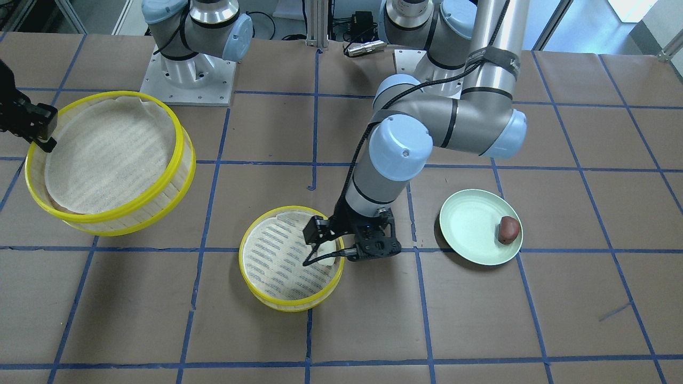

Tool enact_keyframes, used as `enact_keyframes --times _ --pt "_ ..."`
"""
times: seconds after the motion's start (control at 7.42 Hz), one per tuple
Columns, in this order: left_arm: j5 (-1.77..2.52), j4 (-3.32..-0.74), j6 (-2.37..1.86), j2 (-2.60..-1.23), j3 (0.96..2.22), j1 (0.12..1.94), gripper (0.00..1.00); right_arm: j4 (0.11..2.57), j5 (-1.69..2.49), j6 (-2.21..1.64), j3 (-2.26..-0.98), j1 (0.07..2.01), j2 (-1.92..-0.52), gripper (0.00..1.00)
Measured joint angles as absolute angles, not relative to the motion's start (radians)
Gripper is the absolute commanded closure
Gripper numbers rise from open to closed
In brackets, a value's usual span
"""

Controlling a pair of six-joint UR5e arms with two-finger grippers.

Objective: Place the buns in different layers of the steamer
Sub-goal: 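Release the white bun and withdraw the left gripper while the right lowers the tier, then set the top tier back on the steamer with the right gripper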

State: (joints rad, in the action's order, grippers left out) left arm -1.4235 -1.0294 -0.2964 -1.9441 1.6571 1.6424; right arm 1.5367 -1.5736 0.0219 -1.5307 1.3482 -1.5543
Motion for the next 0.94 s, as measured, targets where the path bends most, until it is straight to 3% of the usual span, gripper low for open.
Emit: enact_keyframes --times 0.54,0.94 --pt "-1.509 -1.044 0.097 -1.896 1.785 1.354 0.00 1.716 -1.611 -0.287 -1.549 1.663 -1.419 0.90" --pt "-1.516 -1.046 0.369 -1.857 1.864 1.237 0.02 1.903 -1.634 -0.407 -1.611 1.748 -1.305 0.90"
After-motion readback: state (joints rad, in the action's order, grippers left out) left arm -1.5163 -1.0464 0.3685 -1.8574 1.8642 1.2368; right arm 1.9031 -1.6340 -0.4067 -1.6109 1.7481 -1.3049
